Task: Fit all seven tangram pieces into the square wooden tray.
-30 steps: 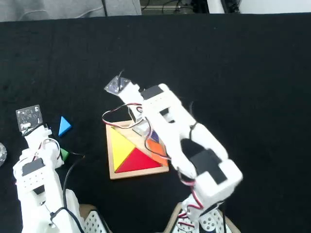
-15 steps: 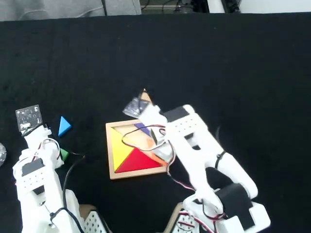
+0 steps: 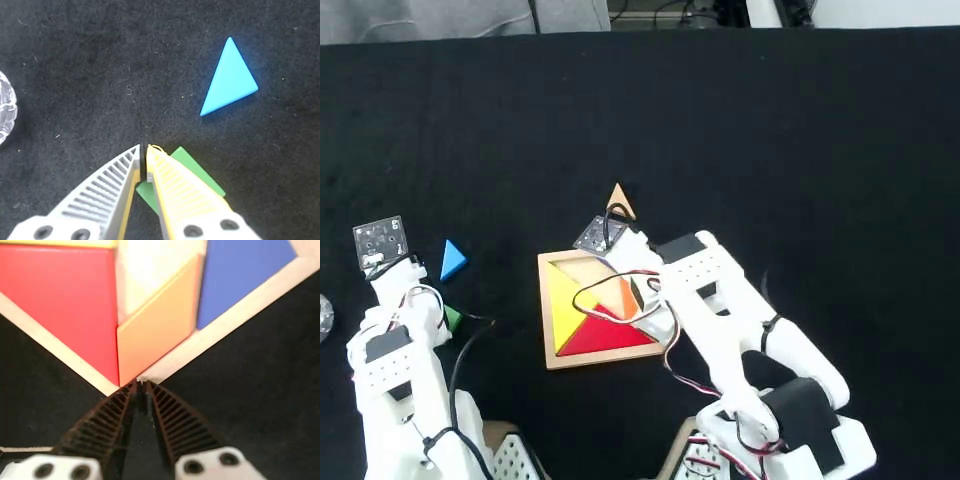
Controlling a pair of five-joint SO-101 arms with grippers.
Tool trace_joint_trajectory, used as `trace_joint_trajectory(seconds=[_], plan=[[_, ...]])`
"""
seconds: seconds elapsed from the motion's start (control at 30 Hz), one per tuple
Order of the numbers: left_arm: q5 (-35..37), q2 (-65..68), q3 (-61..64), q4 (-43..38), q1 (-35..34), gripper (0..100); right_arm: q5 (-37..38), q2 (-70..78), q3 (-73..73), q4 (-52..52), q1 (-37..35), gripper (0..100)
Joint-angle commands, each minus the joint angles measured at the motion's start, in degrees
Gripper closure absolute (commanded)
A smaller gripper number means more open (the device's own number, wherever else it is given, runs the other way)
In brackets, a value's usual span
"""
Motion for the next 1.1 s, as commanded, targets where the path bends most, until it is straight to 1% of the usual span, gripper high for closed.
trace_joint_trajectory(seconds=[0.0,0.1,0.2,0.27,0.4,0.6,0.7,0.87,1.07], plan=[[-0.3,-0.7,-2.4,0.1,0.5,97,-0.6,-4.4,-1.8,0.4,-1.6,98.7],[-0.3,-0.7,-2.4,0.1,0.5,97,-0.6,-9.5,-5.2,4.2,-1.6,98.7],[-0.3,-0.7,-2.4,0.1,0.7,97,-3.6,-15.3,-8.2,3.6,-1.9,98.7],[-0.3,-0.7,-2.4,0.1,0.7,97,-6.2,-15.3,-10.6,3.2,-2.0,98.7],[-0.3,-0.7,-2.4,0.1,0.7,97,-11.2,-6.7,-16.3,3.3,-2.5,98.8],[-0.3,-0.7,-2.4,0.1,0.7,97,-12.1,9.9,-23.1,2.9,-6.9,98.8],[-0.3,-0.7,-2.4,0.1,0.7,97,-12.1,12.4,-24.0,2.6,-8.3,98.8],[-0.3,-0.7,-2.4,0.1,0.7,97,-12.2,13.7,-22.5,-1.4,-7.9,98.8],[-0.3,-0.7,-2.4,0.1,0.6,97,-12.2,17.0,-22.4,-2.8,-7.9,98.8]])
